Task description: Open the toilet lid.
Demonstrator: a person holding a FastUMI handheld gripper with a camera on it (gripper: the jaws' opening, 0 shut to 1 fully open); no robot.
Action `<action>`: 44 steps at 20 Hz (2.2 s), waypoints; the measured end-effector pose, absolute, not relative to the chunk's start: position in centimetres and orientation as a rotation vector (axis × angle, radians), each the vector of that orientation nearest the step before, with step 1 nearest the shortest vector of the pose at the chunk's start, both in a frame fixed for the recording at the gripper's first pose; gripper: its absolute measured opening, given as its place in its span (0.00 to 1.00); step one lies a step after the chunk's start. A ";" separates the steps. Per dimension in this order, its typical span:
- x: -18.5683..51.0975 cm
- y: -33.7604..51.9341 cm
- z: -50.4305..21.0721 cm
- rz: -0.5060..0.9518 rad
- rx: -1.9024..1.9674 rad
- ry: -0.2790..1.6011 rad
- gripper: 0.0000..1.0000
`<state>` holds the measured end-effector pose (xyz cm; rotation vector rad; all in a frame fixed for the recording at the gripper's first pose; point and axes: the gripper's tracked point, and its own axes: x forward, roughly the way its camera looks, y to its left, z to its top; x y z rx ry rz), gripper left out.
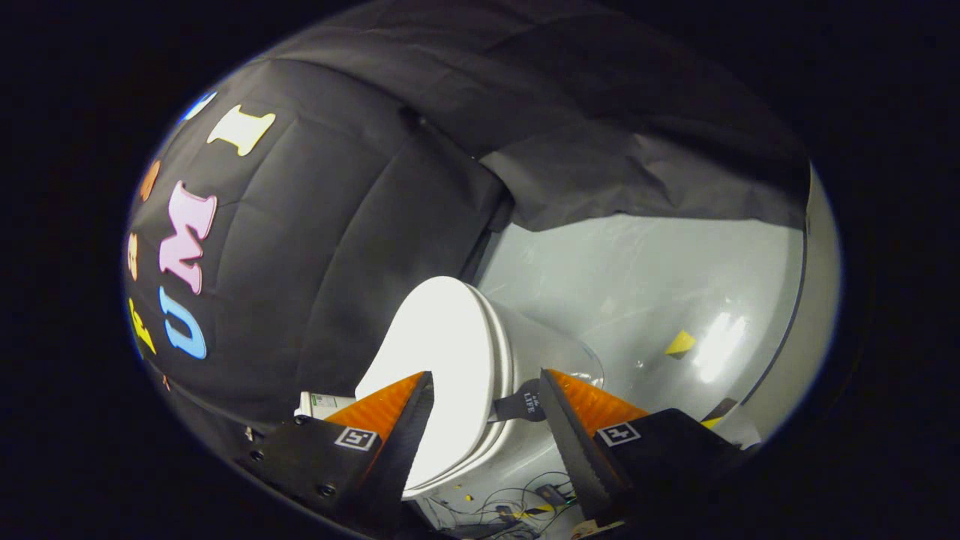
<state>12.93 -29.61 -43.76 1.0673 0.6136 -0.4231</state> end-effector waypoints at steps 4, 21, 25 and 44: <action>12.6 -29.0 -47.5 -0.427 1.184 0.637 0.85; 14.1 -28.6 -49.5 -0.399 1.322 0.581 0.05; 14.4 -28.1 -46.8 -0.382 1.274 0.560 0.05; 15.7 -14.9 -24.6 -0.240 0.487 0.377 0.05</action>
